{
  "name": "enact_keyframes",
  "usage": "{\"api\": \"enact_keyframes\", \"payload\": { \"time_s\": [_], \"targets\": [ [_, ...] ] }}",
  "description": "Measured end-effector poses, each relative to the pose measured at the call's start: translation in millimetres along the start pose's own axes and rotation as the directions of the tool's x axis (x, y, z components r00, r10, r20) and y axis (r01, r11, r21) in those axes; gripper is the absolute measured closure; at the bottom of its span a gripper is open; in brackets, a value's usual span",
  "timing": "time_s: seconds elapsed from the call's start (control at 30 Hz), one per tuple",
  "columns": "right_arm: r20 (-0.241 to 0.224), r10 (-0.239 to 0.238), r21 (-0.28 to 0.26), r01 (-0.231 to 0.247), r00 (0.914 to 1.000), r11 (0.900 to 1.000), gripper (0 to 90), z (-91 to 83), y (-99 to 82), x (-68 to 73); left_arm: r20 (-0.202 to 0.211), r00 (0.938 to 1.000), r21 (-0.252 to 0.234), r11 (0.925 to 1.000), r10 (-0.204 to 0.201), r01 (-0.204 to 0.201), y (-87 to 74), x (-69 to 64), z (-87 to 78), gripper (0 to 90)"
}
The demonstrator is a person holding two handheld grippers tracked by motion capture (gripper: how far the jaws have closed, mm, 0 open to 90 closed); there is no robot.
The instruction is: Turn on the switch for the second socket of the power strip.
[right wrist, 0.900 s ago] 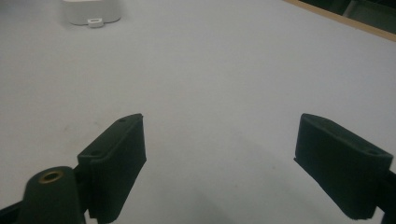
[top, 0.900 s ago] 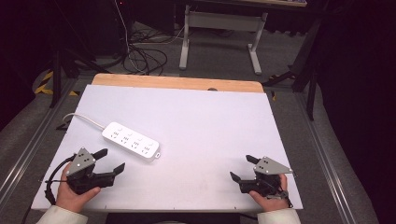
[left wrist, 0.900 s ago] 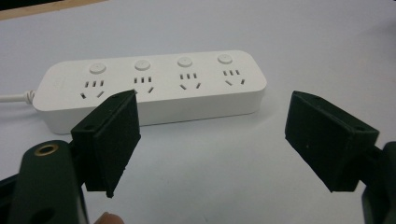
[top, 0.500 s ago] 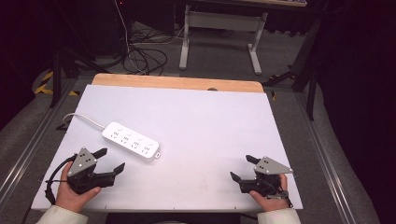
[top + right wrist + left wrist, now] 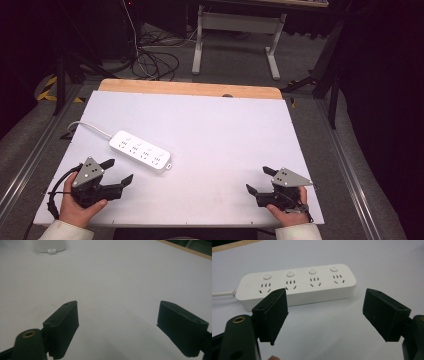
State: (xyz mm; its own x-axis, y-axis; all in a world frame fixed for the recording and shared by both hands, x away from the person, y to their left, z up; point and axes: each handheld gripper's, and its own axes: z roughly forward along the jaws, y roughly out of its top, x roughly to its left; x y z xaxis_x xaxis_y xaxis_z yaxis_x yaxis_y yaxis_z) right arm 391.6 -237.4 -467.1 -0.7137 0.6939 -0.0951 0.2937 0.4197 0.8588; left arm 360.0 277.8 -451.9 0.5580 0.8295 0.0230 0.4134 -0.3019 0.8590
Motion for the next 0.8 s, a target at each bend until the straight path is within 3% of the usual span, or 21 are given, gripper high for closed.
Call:
{"api": "enact_keyframes", "payload": {
  "time_s": [0.43,0.57,0.8],
  "targets": [
    [-0.005,0.002,0.004,-0.002,1.0,1.0,17.7,1.2,0.2,0.2,-0.012,0.9995,0.012,0.9995,-0.029,0.029,15.7,-0.1,-0.5,31.3],
    [-0.006,0.0,0.008,0.0,1.0,1.0,17.7,1.8,0.0,0.3,-0.01,0.9998,0.019,0.9997,-0.017,0.017,20.5,2.2,0.0,36.6],
    [-0.009,0.002,0.008,-0.002,1.0,1.0,17.7,2.5,-0.2,0.2,-0.005,0.9997,0.015,0.9996,-0.023,0.024,35.6,6.7,1.9,37.8]
  ]
}}
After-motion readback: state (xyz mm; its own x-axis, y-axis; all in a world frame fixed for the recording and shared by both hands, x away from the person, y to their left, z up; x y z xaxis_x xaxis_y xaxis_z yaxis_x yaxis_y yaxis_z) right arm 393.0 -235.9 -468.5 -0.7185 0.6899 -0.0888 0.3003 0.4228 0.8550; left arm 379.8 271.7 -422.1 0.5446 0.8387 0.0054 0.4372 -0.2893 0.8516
